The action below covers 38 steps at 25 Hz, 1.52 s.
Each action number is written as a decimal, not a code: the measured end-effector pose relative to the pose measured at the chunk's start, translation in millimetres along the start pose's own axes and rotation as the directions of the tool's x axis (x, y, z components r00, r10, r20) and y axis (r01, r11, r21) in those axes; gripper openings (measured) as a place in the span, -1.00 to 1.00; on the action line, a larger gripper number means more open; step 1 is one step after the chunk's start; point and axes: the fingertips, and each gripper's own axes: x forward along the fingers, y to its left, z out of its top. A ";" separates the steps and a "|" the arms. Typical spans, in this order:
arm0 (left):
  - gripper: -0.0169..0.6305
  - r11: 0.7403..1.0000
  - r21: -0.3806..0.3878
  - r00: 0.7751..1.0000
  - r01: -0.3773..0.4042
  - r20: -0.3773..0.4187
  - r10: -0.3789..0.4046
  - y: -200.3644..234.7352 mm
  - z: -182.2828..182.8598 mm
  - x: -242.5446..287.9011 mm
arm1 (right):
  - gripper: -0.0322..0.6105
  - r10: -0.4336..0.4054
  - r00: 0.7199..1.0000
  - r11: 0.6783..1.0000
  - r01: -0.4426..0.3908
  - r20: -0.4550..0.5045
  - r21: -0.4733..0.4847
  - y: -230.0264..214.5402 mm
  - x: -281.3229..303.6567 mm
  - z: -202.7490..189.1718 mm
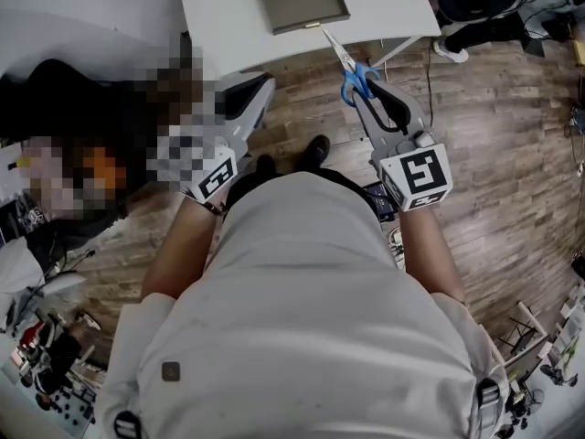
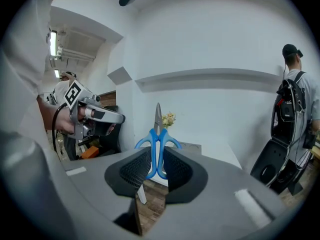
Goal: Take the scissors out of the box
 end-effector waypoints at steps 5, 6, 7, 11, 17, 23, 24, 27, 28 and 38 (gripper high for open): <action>-0.93 0.999 0.012 0.999 0.036 0.014 -0.036 -5.0 1.5 -19.2 | -0.60 -0.035 0.999 0.999 0.035 0.001 0.002 21.6 -7.5 3.5; -0.93 0.999 0.015 0.999 0.043 0.016 -0.043 -5.9 1.8 -24.3 | -0.60 -0.035 0.999 0.999 0.035 0.004 0.001 27.9 -8.5 4.5; -0.93 0.999 0.018 0.999 0.049 0.017 -0.049 -6.4 1.6 -30.3 | -0.60 -0.035 0.999 0.999 0.035 0.006 -0.002 35.3 -9.0 5.7; -0.93 0.997 0.025 0.997 0.070 0.020 -0.071 -4.5 -3.9 -62.7 | -0.60 -0.038 0.999 0.999 0.038 0.014 -0.019 71.5 -6.2 10.8; -0.93 0.995 0.032 0.995 0.096 0.029 -0.097 3.5 -10.5 -105.0 | -0.60 -0.051 0.998 0.999 0.052 0.027 -0.014 120.1 0.5 18.4; -0.93 0.991 0.037 0.991 0.127 0.048 -0.129 13.5 -22.1 -153.7 | -0.60 -0.062 0.997 0.998 0.064 0.045 -0.028 178.9 8.8 21.4; -0.93 0.991 0.038 0.990 0.131 0.051 -0.132 15.2 -23.7 -159.9 | -0.60 -0.063 0.997 0.998 0.064 0.047 -0.025 186.8 10.1 21.1; -0.93 0.989 0.041 0.988 0.140 0.053 -0.142 15.4 -23.6 -165.4 | -0.59 -0.061 0.997 0.998 0.062 0.052 -0.017 197.2 10.0 22.0; -0.93 0.989 0.041 0.988 0.143 0.053 -0.145 14.9 -22.9 -165.9 | -0.60 -0.060 0.997 0.998 0.061 0.054 -0.019 199.4 9.3 24.1; -0.93 0.988 0.045 0.986 0.149 0.073 -0.152 20.5 -22.0 -190.0 | -0.59 -0.061 0.995 0.997 0.063 0.074 -0.032 229.6 11.9 36.1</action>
